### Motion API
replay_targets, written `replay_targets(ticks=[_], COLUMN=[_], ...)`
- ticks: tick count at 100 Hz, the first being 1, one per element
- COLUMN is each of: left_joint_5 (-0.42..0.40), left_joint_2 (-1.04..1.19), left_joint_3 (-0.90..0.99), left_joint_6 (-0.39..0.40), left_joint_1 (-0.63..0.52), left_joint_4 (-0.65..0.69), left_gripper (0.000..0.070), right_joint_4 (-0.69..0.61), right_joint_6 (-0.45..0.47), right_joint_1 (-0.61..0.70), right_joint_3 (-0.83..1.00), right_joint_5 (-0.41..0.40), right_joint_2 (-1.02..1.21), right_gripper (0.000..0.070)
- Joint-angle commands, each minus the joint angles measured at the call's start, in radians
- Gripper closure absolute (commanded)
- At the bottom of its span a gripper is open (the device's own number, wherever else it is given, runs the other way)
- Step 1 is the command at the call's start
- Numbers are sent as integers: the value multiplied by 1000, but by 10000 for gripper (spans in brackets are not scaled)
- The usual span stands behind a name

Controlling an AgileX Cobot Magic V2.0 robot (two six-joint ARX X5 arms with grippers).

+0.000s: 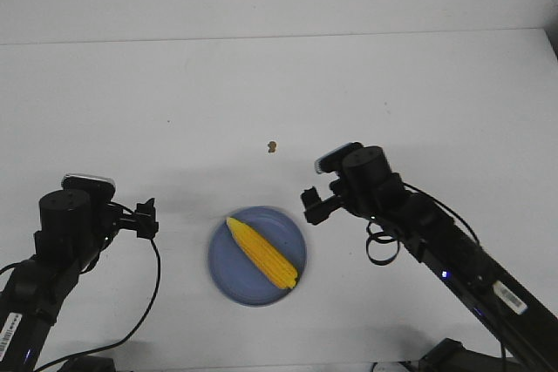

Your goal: Place corn on plate with both arms

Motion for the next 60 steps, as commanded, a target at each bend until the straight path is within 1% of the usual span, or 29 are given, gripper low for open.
replay_targets(ticks=[1, 9, 30, 41, 60], left_joint_5=[-2, -2, -2, -3, -3], left_joint_2=[6, 4, -32, -79, -169], left_joint_3=[20, 20, 20, 12, -17], left_joint_6=[-10, -19, -30, -51, -53], left_joint_1=[1, 1, 1, 5, 29], left_joint_4=[10, 9, 8, 6, 6], left_gripper=[157, 157, 157, 158, 159], right_joint_4=[-16, -49, -128, -132, -129], right_joint_6=[-40, -60, -77, -78, -81], right_joint_1=[-37, -100, -240, -283, -312], right_joint_3=[11, 11, 10, 10, -19], right_joint_5=[19, 34, 35, 35, 35], right_joint_2=[-42, -112, -299, -399, -546], right_gripper=[113, 113, 114, 114, 118])
